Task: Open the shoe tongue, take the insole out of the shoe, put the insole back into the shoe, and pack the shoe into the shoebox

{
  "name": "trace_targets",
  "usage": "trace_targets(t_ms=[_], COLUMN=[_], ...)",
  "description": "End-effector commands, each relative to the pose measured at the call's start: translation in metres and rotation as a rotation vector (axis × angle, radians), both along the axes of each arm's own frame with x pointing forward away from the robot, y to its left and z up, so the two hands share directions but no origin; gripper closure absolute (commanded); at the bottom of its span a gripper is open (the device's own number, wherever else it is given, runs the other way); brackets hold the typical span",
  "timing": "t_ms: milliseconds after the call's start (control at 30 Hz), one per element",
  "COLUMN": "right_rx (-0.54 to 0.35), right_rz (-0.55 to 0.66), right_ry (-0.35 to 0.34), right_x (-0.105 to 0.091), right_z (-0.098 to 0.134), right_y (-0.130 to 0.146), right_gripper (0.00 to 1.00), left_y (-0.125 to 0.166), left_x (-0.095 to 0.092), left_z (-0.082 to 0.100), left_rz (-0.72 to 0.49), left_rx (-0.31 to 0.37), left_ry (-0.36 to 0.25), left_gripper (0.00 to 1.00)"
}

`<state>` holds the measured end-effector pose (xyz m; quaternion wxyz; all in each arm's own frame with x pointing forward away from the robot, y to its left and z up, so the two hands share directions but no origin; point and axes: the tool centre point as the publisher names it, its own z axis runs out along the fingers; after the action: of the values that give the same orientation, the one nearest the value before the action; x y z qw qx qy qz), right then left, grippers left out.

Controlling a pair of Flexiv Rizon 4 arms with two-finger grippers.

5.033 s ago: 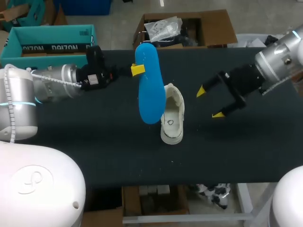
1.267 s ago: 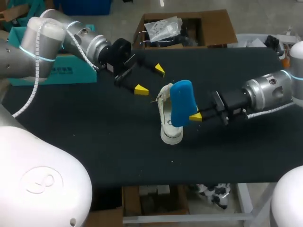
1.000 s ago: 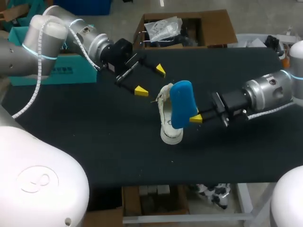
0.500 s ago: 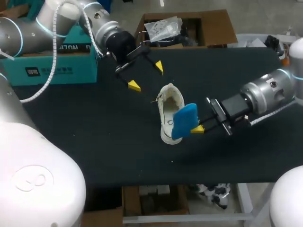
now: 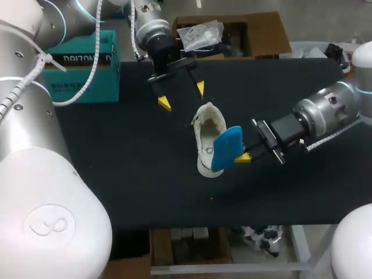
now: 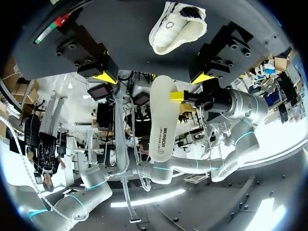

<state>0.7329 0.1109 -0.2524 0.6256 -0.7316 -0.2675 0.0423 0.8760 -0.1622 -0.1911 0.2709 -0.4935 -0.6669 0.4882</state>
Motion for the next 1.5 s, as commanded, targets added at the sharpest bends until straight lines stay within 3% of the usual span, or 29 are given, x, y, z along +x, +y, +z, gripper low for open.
trace_targets(t_ms=[33, 1267, 1500], right_rx=[0.009, 0.009, 0.022], right_rz=[-0.018, -0.018, -0.103], right_ry=[0.008, 0.008, -0.015], right_x=[0.000, 0.000, 0.011], right_z=[-0.001, -0.001, -0.007], right_y=[-0.003, -0.003, -0.001], right_gripper=[1.00, 1.00, 1.00], left_y=[0.001, 0.001, 0.007], left_x=[0.007, 0.007, -0.032], left_z=[-0.001, -0.001, 0.005], left_rz=[-0.039, -0.039, 0.127], left_rx=[0.023, 0.023, -0.037], left_ry=[0.013, 0.013, -0.068], left_gripper=[0.00, 0.00, 0.00])
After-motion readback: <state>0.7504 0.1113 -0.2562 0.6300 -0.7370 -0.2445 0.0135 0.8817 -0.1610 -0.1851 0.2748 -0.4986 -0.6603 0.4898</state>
